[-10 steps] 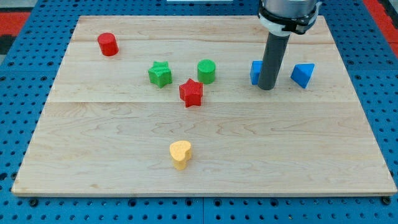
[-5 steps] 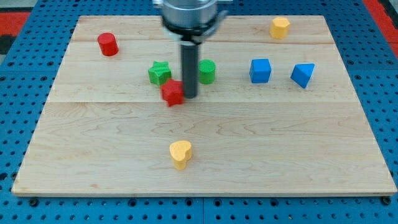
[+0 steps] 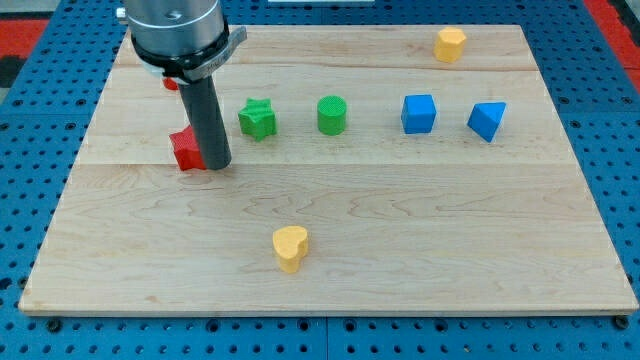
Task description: Place the red star left to the green star
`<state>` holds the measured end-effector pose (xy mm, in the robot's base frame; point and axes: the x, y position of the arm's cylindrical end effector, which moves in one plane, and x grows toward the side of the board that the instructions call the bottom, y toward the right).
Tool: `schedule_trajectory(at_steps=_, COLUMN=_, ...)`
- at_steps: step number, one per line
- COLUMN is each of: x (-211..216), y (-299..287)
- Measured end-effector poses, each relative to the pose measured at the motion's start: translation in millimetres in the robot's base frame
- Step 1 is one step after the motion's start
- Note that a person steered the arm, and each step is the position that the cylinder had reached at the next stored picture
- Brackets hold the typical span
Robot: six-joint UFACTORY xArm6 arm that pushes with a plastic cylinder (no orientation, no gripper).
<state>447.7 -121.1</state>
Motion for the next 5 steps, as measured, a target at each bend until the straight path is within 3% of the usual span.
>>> schedule_trajectory(at_steps=1, x=4, y=-5)
schedule_trajectory(at_steps=4, x=-61, y=-31)
schedule_trajectory(at_steps=5, x=-57, y=-46)
